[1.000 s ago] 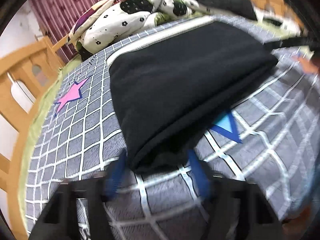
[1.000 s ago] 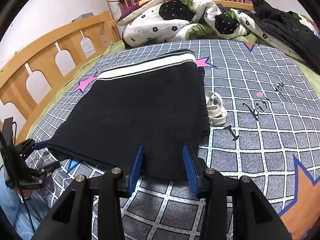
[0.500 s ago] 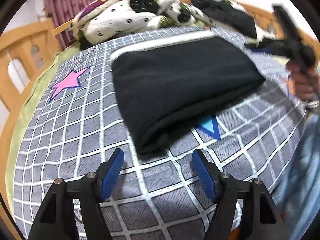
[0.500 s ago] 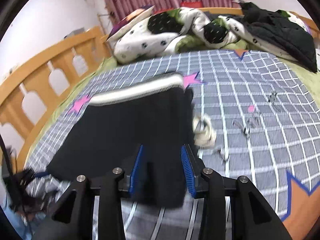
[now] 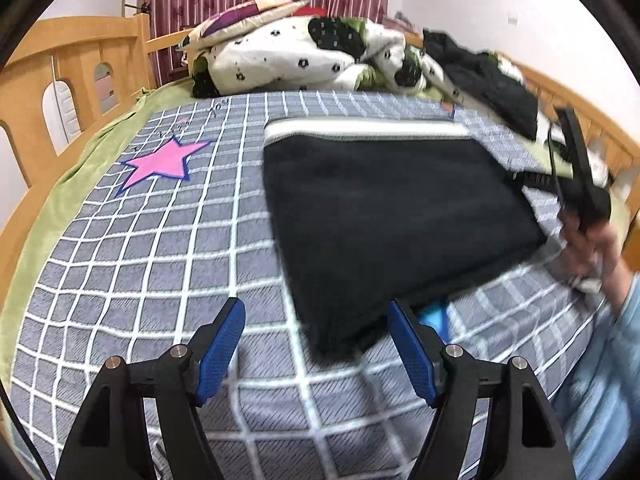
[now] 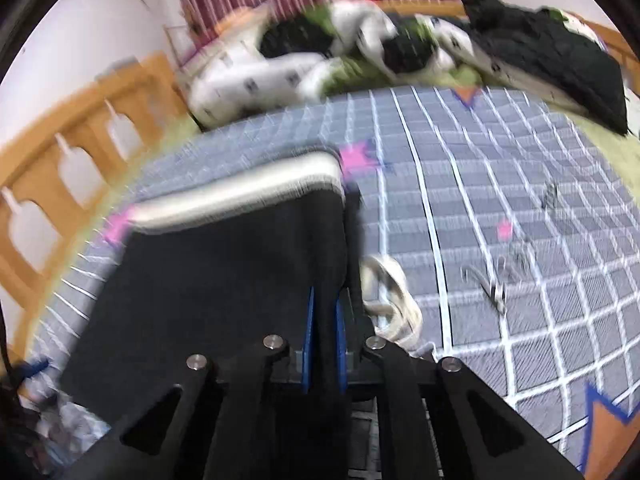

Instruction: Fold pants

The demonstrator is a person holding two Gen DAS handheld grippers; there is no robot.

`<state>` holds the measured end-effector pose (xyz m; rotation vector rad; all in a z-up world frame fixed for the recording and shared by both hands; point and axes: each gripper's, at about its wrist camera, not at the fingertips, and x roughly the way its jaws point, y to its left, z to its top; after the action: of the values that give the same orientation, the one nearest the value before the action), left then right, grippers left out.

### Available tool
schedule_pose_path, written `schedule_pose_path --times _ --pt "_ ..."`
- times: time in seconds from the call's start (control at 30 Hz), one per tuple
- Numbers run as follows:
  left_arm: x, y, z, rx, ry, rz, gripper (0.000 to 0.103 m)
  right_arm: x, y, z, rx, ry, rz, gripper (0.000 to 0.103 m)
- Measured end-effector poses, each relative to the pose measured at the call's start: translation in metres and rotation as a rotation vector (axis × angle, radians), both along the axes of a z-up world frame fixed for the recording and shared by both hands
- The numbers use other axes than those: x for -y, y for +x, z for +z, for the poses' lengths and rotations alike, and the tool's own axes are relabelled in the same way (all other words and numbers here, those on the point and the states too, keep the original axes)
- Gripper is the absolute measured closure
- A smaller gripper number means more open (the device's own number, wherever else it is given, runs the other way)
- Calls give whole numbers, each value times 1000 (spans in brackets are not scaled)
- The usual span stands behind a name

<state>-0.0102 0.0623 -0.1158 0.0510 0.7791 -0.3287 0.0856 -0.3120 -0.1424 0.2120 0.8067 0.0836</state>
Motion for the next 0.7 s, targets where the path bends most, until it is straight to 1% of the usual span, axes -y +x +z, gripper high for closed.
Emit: schedule_pose_path --times 0.03,0.07,0.1,0.13,0.2,0.23,0.27,0.3,0.33,0.37,0.43,0.47,0.5,0.53,0.6,0.63,0.7 --pt "0 3 4 8 -37 -1 31 0 -4 2 32 -7 -4 88" --pt "1 5 6 11 -57 -1 31 0 -7 9 31 -11 -8 81" --pt "3 9 8 16 -87 1 31 2 -10 13 30 -9 -15 81" --pt "6 16 9 18 -111 11 31 3 -20 20 55 0 -25 81" --pt "17 27 5 3 -106 22 31 -1 -42 31 114 11 -12 81" --pt "21 31 1 -11 -92 27 31 -5 -49 32 118 13 8 81" --pt "28 37 -8 -47 -57 41 31 -13 -55 29 103 3 41 81" --pt "31 40 -17 -83 -43 50 31 -19 -58 23 77 -26 60 80" --pt "34 45 -31 -138 -37 66 30 -30 -59 11 25 -98 73 80" --pt "37 47 -43 -174 -27 96 26 -39 -60 -1 -10 -184 75 81" --pt "36 43 -42 -163 -37 112 26 -52 -67 -11 -12 -295 92 81" --pt "36 43 -39 -175 -38 107 27 -56 -71 -10 -19 -327 99 80" --pt "34 43 -34 -183 -47 109 27 -55 -74 -10 -46 -319 99 80" --pt "29 41 -27 -181 -75 130 28 -51 -76 -10 -62 -289 88 80" --pt "23 34 -16 -164 -104 171 28 -39 -81 -5 -85 -195 47 77" --pt "20 28 -7 -156 -122 182 28 -36 -83 -2 -98 -169 34 77" --pt "20 20 6 -141 -124 179 28 -32 -88 7 -112 -139 5 77"
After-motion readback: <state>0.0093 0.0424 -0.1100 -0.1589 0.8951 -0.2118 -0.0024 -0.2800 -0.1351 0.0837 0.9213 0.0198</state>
